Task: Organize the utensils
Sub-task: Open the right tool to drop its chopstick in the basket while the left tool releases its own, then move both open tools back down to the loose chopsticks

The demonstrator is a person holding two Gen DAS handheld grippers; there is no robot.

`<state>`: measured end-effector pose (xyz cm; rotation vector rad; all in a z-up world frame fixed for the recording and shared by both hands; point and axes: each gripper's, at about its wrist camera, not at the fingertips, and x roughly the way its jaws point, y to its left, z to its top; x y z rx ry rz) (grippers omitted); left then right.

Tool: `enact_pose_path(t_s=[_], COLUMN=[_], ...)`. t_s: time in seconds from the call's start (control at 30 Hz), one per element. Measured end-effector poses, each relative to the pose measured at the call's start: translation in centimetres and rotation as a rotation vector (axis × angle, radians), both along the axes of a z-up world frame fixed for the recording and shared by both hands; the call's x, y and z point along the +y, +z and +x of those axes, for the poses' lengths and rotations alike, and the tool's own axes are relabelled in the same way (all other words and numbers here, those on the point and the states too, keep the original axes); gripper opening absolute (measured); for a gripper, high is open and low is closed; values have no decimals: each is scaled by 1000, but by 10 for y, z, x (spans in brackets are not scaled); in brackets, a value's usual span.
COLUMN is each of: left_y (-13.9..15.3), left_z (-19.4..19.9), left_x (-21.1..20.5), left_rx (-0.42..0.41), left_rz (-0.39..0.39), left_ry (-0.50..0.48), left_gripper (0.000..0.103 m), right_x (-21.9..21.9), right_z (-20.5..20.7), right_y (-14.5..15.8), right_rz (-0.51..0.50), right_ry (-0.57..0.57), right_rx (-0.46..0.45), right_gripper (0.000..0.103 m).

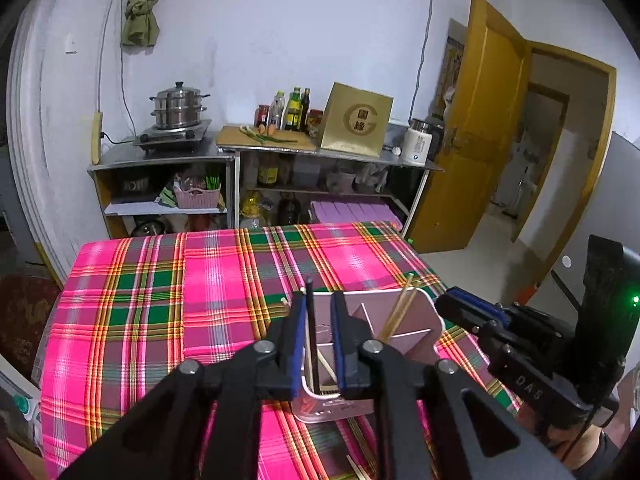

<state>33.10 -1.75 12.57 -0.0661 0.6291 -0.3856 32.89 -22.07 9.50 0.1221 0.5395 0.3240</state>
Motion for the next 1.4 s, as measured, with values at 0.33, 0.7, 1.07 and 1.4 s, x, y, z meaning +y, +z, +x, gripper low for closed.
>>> enact_pose_path(t_s=[0.33,0.7,1.07,1.4], left_y=[0,-36,-70,-95], left_z=[-60,-151,-210,-235], left_x=[14,11,8,7], left_rx=[-51,-94,-93,-73], left_rz=[-12,0,12,29], left_ry=[28,28,50,62], left_gripper=[21,26,30,30], right_x=[-9,-7,-5,-3], right_z=[-69,-159,-218,-239], right_y=[10,-9,-38,-54], right_rz=[-24,-59,-67,-79], right_ry=[-19,-19,-26,-31], right_rx=[-59,-99,-85,-64], right_gripper=[12,18,30,30])
